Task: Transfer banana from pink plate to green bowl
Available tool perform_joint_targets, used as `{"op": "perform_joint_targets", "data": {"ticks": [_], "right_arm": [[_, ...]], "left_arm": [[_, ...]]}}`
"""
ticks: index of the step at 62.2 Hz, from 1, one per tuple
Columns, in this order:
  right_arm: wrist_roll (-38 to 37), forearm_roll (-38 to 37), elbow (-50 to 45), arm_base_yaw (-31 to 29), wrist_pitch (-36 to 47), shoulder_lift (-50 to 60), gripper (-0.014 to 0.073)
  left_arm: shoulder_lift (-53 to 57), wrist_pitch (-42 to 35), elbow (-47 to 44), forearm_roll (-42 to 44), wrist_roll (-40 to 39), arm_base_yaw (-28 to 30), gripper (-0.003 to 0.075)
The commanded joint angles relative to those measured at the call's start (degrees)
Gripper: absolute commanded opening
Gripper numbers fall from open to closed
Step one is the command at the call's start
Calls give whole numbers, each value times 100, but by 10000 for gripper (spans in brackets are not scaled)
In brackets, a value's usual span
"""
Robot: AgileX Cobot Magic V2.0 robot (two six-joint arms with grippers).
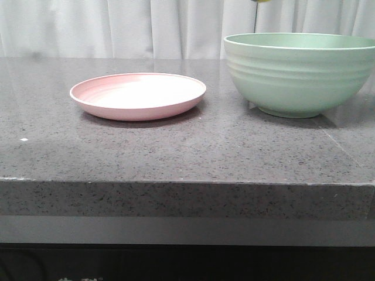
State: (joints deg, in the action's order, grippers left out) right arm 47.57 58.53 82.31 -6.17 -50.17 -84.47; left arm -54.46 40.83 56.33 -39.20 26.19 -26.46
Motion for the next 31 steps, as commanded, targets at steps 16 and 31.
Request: {"op": "perform_joint_targets", "data": {"ticks": [16, 31], "right_arm": [[-26, 336, 202, -112, 243, -532, 204], [-21, 336, 202, -112, 456, -1027, 204]], "left_arm": [[59, -322, 203, -190, 1, -23, 640], [59, -322, 203, -185, 1, -23, 640]]}}
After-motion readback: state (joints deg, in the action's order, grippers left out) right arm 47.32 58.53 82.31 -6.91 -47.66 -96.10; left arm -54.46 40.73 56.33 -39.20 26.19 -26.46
